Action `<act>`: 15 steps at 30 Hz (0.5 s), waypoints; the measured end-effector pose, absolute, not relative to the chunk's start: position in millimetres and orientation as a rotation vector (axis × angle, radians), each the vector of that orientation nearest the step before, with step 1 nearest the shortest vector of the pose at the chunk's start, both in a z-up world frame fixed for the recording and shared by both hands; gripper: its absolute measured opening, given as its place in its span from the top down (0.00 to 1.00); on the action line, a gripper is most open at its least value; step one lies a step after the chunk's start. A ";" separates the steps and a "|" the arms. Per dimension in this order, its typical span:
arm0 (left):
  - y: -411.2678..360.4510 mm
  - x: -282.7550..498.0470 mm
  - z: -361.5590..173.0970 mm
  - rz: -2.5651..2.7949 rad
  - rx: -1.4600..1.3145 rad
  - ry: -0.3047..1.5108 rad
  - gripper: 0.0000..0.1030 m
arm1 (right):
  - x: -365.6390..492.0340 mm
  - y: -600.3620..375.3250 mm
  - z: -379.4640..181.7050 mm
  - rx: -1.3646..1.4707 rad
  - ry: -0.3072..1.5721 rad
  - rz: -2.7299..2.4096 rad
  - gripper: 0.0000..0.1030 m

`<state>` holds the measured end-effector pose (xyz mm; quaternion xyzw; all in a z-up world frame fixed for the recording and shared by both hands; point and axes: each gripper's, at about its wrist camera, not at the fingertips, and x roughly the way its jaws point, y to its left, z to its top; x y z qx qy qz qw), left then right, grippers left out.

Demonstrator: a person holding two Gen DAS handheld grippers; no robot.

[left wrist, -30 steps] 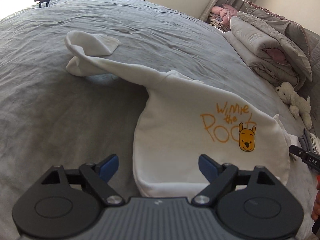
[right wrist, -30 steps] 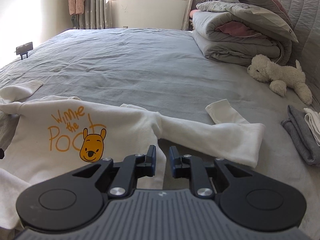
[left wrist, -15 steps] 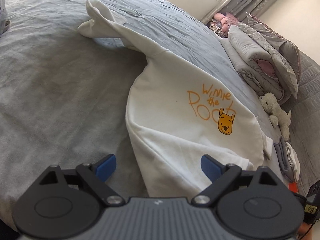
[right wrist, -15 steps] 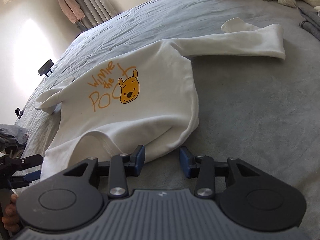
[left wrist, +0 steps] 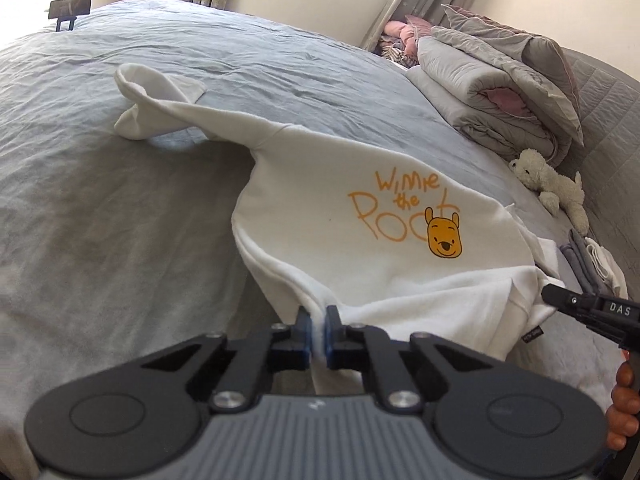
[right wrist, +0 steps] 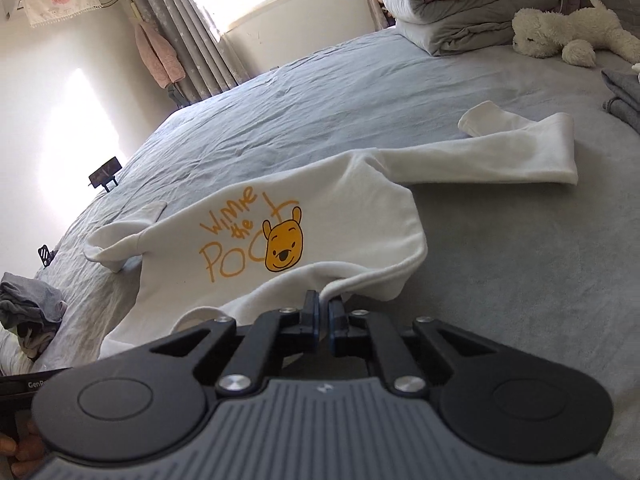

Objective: Fold clothes

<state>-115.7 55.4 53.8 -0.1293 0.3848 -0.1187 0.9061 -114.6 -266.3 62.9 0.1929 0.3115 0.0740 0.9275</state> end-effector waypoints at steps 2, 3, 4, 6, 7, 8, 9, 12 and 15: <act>61.8 -125.2 69.0 -0.265 -0.243 0.729 0.94 | -126.1 -282.8 80.8 0.413 0.583 0.178 0.95; 67.3 -129.4 73.3 -0.273 -0.254 0.713 0.94 | -132.7 -294.4 89.3 0.437 0.552 0.186 0.95; 73.1 -133.7 77.6 -0.281 -0.267 0.698 0.94 | -138.4 -306.9 95.0 0.464 0.522 0.189 0.94; 82.1 -140.0 79.0 -0.307 -0.309 0.699 0.94 | -147.6 -328.7 102.1 0.505 0.480 0.191 0.94; 86.0 -142.6 78.8 -0.320 -0.325 0.698 0.94 | -150.9 -337.4 103.4 0.519 0.469 0.190 0.94; 88.1 -143.5 77.9 -0.325 -0.329 0.698 0.94 | -150.2 -341.3 101.4 0.520 0.482 0.191 0.94; 88.7 -142.2 76.0 -0.322 -0.325 0.703 0.94 | -145.8 -339.7 97.3 0.506 0.526 0.195 0.93; 88.4 -133.8 63.8 -0.304 -0.316 0.758 0.93 | -136.7 -329.8 84.6 0.438 0.634 0.174 0.87; 94.3 -127.5 55.8 -0.314 -0.380 0.810 0.93 | -130.8 -318.0 72.1 0.359 0.720 0.131 0.86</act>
